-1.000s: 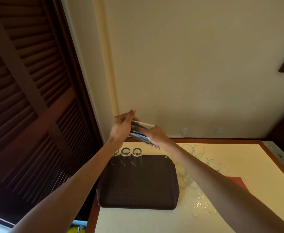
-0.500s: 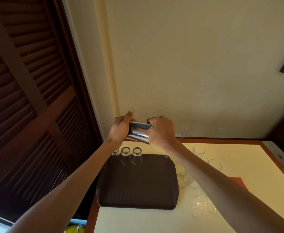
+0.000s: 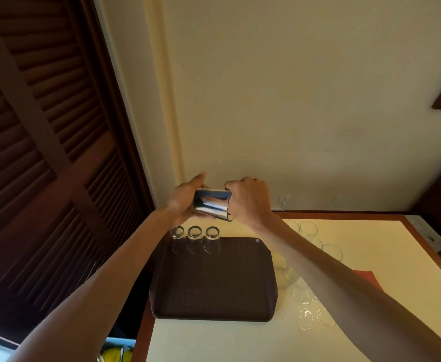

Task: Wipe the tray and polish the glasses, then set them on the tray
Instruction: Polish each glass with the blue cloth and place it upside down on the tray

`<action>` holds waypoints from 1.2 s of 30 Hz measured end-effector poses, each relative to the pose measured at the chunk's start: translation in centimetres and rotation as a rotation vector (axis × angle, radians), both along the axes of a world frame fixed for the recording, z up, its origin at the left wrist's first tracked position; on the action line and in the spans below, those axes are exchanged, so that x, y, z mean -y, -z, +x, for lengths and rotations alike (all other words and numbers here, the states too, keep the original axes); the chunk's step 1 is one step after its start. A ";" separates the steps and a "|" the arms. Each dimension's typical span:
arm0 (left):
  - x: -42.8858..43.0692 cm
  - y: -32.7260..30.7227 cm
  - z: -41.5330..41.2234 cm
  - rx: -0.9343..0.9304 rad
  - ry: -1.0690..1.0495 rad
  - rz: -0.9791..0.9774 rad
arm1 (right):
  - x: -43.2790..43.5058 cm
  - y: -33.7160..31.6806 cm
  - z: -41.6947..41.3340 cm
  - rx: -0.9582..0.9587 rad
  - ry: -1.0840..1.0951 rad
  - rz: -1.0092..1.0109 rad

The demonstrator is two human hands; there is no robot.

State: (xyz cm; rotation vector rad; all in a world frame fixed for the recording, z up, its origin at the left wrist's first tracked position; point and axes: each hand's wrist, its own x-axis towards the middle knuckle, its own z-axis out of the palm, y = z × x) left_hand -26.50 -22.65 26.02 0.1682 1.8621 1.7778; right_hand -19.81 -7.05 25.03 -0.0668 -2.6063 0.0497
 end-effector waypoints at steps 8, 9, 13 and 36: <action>-0.5 0.9 -0.1 -0.504 -0.098 -0.080 | 1.3 2.2 0.7 0.690 -0.025 -1.494; -0.5 1.3 0.0 -0.530 -0.078 -0.056 | 1.4 2.0 1.1 0.728 -0.042 -1.516; -0.1 1.9 0.0 -0.255 0.051 0.081 | -0.1 2.5 0.0 0.358 0.025 -1.040; -1.0 3.4 -2.2 -0.241 0.042 0.181 | -0.2 3.8 2.7 0.582 0.009 -1.692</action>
